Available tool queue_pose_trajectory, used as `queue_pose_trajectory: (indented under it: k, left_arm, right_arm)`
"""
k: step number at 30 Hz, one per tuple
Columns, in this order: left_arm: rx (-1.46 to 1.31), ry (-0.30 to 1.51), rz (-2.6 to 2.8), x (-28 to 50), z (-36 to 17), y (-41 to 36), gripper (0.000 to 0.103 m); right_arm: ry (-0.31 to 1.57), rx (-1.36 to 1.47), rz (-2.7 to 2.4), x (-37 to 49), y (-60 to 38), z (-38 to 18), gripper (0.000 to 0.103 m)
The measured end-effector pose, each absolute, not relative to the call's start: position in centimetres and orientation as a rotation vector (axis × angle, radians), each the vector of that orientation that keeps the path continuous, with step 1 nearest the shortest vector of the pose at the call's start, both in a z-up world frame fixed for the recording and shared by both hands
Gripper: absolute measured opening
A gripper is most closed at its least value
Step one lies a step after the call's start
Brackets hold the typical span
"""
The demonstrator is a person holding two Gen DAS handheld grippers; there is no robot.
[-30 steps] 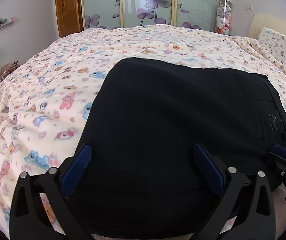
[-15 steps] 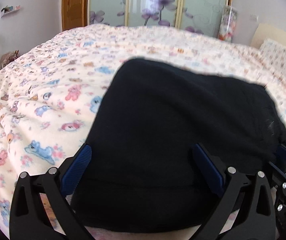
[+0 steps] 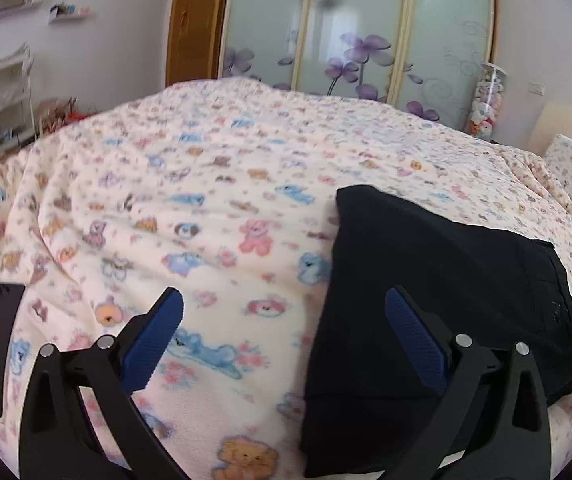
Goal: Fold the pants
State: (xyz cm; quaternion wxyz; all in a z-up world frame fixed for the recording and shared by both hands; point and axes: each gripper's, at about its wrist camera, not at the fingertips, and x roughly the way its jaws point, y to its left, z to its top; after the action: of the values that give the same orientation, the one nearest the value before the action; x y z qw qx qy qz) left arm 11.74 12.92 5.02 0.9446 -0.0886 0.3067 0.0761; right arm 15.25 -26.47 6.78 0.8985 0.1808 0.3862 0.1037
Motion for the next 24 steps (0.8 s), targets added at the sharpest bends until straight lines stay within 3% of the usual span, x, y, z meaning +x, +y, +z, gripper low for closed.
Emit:
queue_pose_trajectory:
  k: [4,17,21,24]
  left_arm:
    - [-0.184,0.64,0.151,12.0,4.5,12.9,0.101]
    - [-0.084,0.644,0.154,12.1,4.1,11.1,0.101]
    - [-0.089,0.653,0.151,12.2,4.0,11.2,0.101]
    - [-0.091,0.658,0.151,12.2,3.9,11.2,0.101]
  right_arm:
    - [0.883,0.559,0.317,16.0,-27.4,3.8,0.065]
    - [0.888,0.511,0.228,15.5,-26.9,3.5,0.065]
    - [0.935,0.617,0.28,16.2,-28.1,1.9,0.077]
    - [0.962,0.72,0.335,16.8,-29.1,0.4,0.079]
